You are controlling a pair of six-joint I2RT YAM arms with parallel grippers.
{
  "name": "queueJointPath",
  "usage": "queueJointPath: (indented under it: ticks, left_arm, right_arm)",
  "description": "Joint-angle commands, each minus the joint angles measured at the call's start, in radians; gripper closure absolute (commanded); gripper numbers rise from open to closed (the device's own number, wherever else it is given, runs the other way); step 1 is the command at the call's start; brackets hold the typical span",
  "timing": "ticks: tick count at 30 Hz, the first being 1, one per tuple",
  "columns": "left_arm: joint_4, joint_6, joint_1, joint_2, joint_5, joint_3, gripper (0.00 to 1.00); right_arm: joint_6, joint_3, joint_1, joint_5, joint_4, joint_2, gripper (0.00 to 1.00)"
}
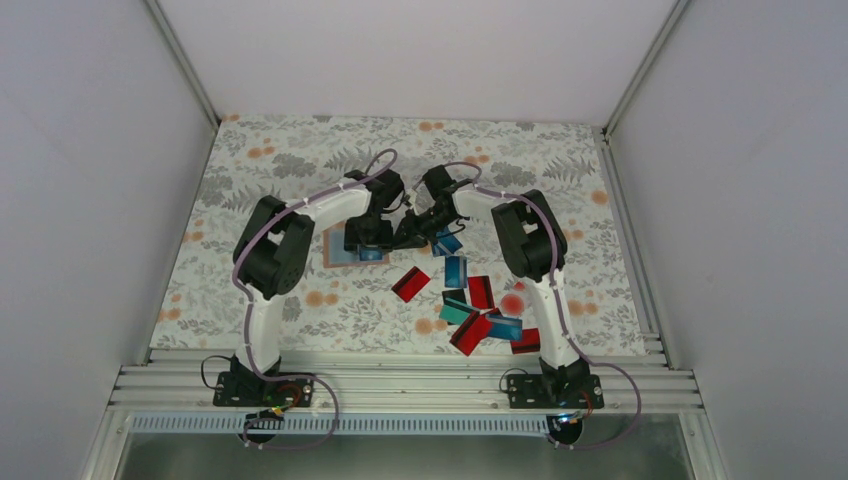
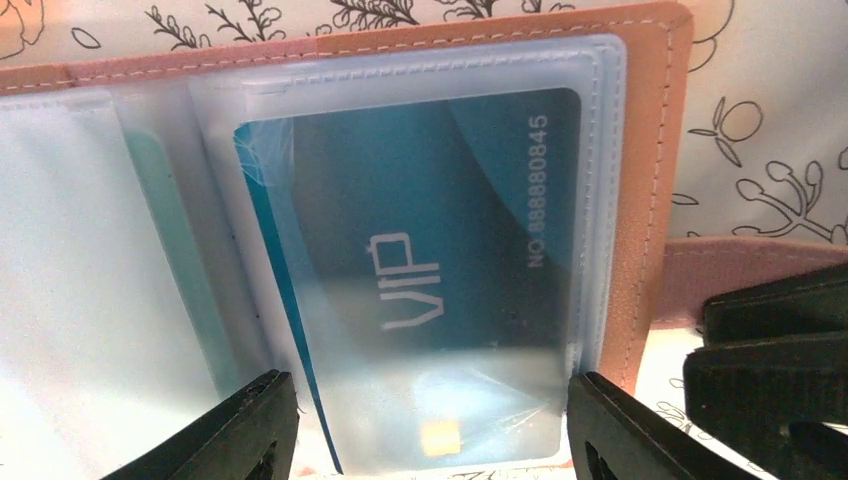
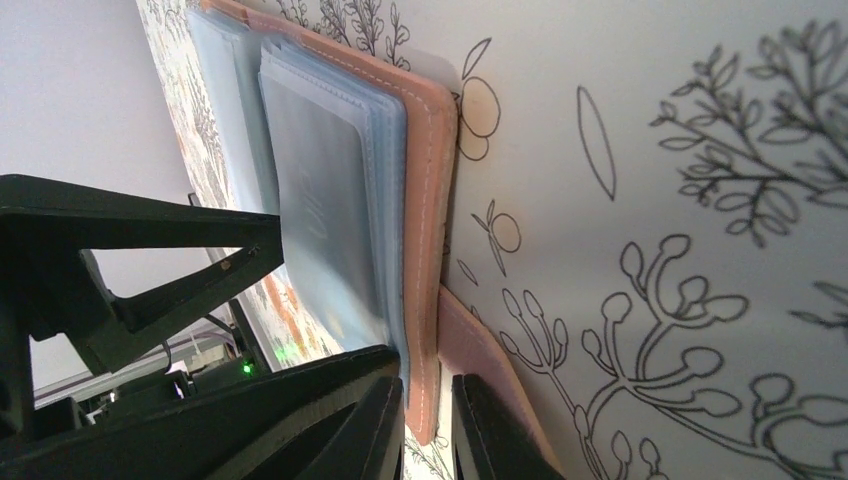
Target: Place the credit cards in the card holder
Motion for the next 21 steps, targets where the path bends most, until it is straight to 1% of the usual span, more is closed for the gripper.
queueJointPath:
  ticks: [1, 5, 7, 10, 15, 17, 21]
  left_arm:
    - [0.007, 0.004, -0.018, 0.027, -0.017, 0.033, 0.30]
    - [-0.032, 0.002, -0.027, 0.026, -0.035, 0.080, 0.24]
    - [-0.046, 0.005, -0.032, 0.042, -0.040, 0.099, 0.24]
    - [-0.048, 0.006, -0.037, 0.057, -0.041, 0.089, 0.24]
    - [-0.025, 0.015, -0.037, 0.065, -0.034, 0.058, 0.32]
    - [-0.016, 0.019, -0.038, 0.071, -0.024, 0.055, 0.34]
    - [-0.017, 0.018, -0.039, 0.078, -0.029, 0.050, 0.45]
  right_arm:
    - [-0.015, -0.011, -0.006, 0.019, -0.021, -0.010, 0.87]
    - [-0.015, 0.003, -0.011, 0.017, -0.025, 0.000, 0.87]
    - [-0.016, 0.008, -0.012, 0.016, -0.027, 0.004, 0.87]
    - [-0.016, 0.011, -0.016, 0.013, -0.029, 0.007, 0.87]
    - [-0.013, 0.008, -0.021, 0.013, -0.025, 0.006, 0.87]
    - [-0.012, 0.005, -0.020, 0.011, -0.023, 0.008, 0.87]
    - [-0.012, 0.002, -0.020, 0.011, -0.023, 0.009, 0.87]
